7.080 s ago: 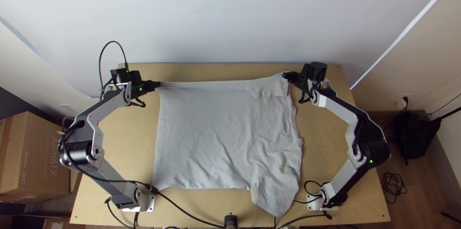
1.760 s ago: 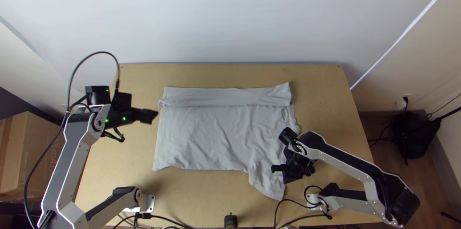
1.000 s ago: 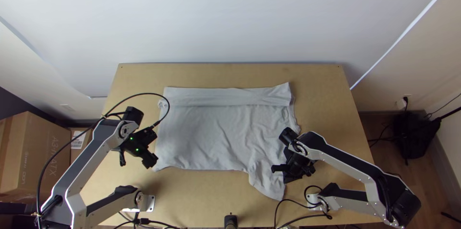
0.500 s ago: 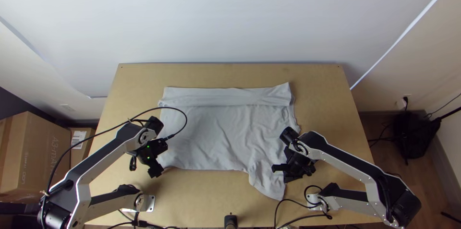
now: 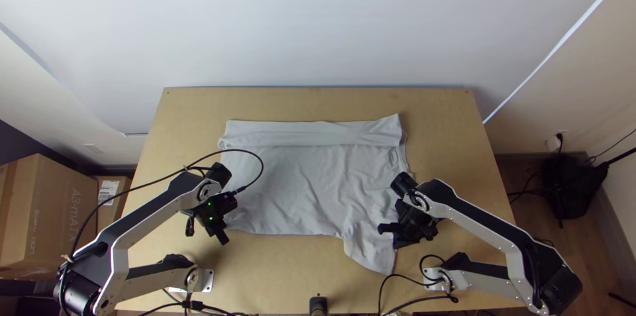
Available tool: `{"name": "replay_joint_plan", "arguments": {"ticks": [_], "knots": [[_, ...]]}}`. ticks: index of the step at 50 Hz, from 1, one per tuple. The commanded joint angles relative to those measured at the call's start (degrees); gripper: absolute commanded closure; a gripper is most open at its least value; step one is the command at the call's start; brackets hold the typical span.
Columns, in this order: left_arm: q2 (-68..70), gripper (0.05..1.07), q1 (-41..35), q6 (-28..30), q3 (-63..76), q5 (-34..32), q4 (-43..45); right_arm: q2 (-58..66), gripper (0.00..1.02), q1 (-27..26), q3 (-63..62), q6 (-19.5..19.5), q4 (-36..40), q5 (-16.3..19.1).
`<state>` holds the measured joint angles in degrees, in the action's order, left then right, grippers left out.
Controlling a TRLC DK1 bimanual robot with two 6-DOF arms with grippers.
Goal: Fold the t-shirt
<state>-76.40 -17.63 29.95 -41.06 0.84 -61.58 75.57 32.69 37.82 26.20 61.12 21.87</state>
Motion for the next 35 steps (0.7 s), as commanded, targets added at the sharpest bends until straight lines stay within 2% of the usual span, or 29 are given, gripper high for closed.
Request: {"name": "replay_joint_plan", "arguments": {"ticks": [1, 8, 14, 17, 22, 35], "knots": [[1.87, 1.05, 2.16, 3.36, 1.16, -1.02, 0.59, -0.95, 1.00, -2.45, 0.67, -2.64, 1.46, -0.42], [4.59, 1.05, 7.08, 7.22, -0.51, -1.02, -0.91, -1.13, 1.00, -8.17, 1.82, -6.60, 2.07, -1.57], [6.35, 1.04, 11.12, 10.56, -2.18, -1.02, -1.70, 0.19, 1.00, -14.85, 4.63, -12.22, 4.44, -4.29], [6.88, 1.05, 12.44, 11.53, -3.06, -1.02, -1.96, 1.07, 1.00, -17.04, 7.18, -14.42, 6.82, -4.47], [7.58, 1.05, 13.50, 12.06, -4.56, -1.02, -2.14, 1.42, 1.00, -17.92, 12.01, -16.26, 10.42, -4.38], [7.85, 1.05, 13.50, 11.53, -10.18, -2.34, 0.15, 2.92, 1.00, -17.57, 20.89, -16.88, 13.41, -4.38]]}}
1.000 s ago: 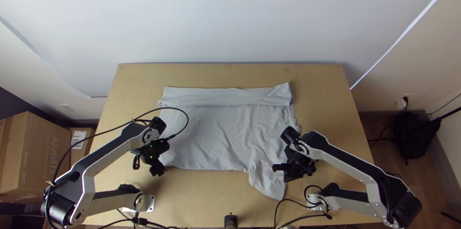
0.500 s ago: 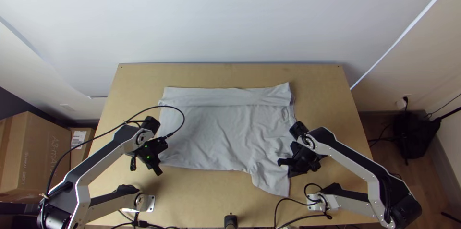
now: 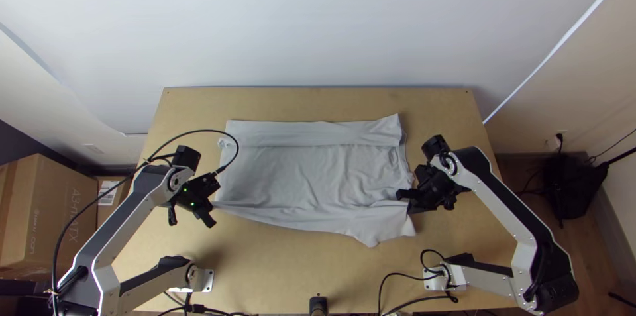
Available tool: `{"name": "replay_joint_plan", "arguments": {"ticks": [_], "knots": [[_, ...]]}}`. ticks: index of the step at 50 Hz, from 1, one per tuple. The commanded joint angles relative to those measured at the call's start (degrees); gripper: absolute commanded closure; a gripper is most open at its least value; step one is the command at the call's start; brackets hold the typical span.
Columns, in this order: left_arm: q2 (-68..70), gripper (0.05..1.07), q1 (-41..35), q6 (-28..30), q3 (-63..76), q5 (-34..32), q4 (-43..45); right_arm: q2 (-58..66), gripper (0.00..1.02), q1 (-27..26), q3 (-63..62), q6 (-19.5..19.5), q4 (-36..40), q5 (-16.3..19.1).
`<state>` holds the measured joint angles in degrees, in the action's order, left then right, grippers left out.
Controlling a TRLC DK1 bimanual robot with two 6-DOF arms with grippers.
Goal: Fold the t-shirt
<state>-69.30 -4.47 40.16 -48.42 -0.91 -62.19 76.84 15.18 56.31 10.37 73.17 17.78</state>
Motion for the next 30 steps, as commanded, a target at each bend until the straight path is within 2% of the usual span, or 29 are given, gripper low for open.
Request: {"name": "replay_joint_plan", "arguments": {"ticks": [1, 10, 18, 30], "knots": [[0.74, 1.05, 0.34, 1.23, -3.17, -0.59, 1.20, 1.91, 1.00, -0.15, 2.84, -1.14, 1.37, -0.29], [-1.28, 1.05, 1.39, 1.50, -6.33, -0.94, 4.36, 4.99, 1.00, -1.91, 6.53, -2.46, 1.37, -0.38], [-5.06, 1.05, 4.21, 1.32, -10.29, -6.12, 5.77, 8.77, 1.00, -3.93, 11.71, -3.52, 1.37, -0.64], [-10.42, 1.05, 6.05, -1.49, -16.70, -9.11, 9.64, 15.53, 1.00, -5.69, 22.00, -4.75, 1.37, -1.70]]}}
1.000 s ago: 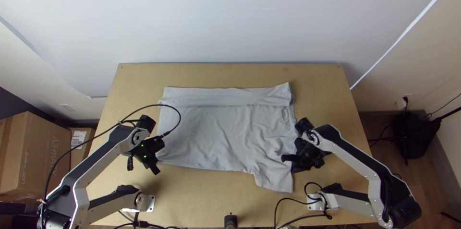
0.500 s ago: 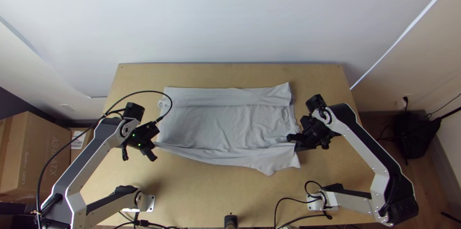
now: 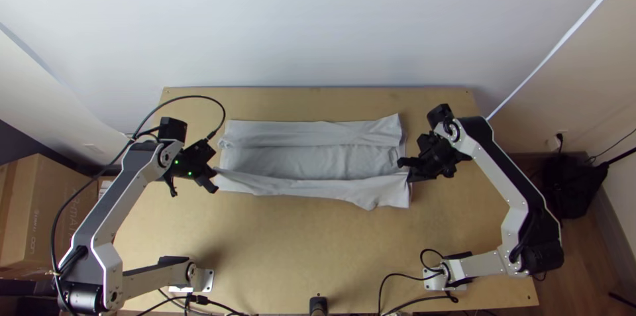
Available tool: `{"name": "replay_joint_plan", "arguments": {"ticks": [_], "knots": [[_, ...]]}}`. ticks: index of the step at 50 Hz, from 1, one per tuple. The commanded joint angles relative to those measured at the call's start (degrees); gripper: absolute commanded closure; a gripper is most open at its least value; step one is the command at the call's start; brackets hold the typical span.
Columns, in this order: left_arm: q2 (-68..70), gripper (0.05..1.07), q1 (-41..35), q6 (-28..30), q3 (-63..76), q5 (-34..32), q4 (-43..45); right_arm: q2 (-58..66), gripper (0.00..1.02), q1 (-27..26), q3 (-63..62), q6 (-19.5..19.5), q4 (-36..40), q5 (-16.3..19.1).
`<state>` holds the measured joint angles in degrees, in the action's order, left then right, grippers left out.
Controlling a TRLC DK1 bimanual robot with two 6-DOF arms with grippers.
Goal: Fold the t-shirt
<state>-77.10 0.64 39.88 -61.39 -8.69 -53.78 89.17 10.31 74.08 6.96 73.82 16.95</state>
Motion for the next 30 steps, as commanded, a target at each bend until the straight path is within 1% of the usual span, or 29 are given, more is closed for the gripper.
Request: {"name": "replay_joint_plan", "arguments": {"ticks": [1, 18, 30], "knots": [[-3.06, 1.05, 1.03, -1.38, -4.09, -1.68, 1.48, 3.82, 1.00, -0.99, 4.93, -1.51, 0.71, -0.95], [-13.16, 1.05, 1.99, -3.23, -13.15, -2.21, 5.26, 16.30, 1.00, -2.40, 20.84, -2.22, 0.71, -1.66], [-20.02, 1.05, 2.17, -3.75, -18.33, -2.21, 6.58, 24.83, 1.00, -2.40, 29.10, -2.13, 0.89, -1.66]]}}
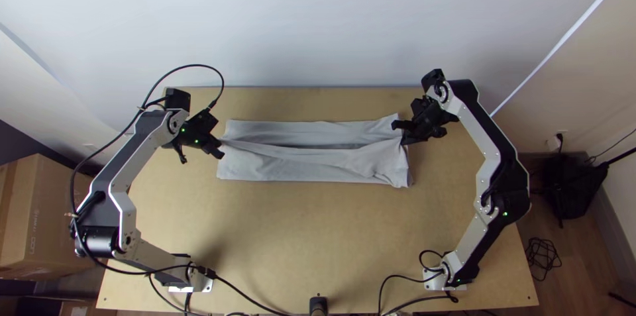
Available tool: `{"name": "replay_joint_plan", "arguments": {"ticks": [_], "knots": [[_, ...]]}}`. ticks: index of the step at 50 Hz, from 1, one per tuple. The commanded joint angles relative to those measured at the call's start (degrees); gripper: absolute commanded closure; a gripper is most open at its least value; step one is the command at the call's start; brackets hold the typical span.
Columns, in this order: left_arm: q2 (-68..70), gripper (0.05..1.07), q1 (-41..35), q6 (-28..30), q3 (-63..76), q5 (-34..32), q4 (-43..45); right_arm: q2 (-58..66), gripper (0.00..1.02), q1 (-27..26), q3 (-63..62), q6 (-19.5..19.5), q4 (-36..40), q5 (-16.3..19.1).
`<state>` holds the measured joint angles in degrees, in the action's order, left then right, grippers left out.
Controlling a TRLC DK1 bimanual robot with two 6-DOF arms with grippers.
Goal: Fold the t-shirt
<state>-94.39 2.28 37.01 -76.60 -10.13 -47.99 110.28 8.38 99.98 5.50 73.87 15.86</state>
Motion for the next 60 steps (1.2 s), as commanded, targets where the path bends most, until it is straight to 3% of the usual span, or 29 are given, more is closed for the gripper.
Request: {"name": "replay_joint_plan", "arguments": {"ticks": [1, 32, 60], "knots": [[-3.26, 1.05, 0.53, -0.89, -3.65, -0.77, 0.79, 4.42, 1.00, -0.47, 3.81, -0.66, 0.84, -0.56], [-14.42, 1.05, 3.25, -2.74, -10.06, -0.86, 2.20, 21.12, 1.00, -2.76, 22.27, 0.13, 0.84, -0.48], [-17.23, 1.04, 2.73, -9.42, -7.87, -2.26, 8.52, 26.92, 1.00, -4.25, 25.79, 3.03, -1.36, -0.56]]}}
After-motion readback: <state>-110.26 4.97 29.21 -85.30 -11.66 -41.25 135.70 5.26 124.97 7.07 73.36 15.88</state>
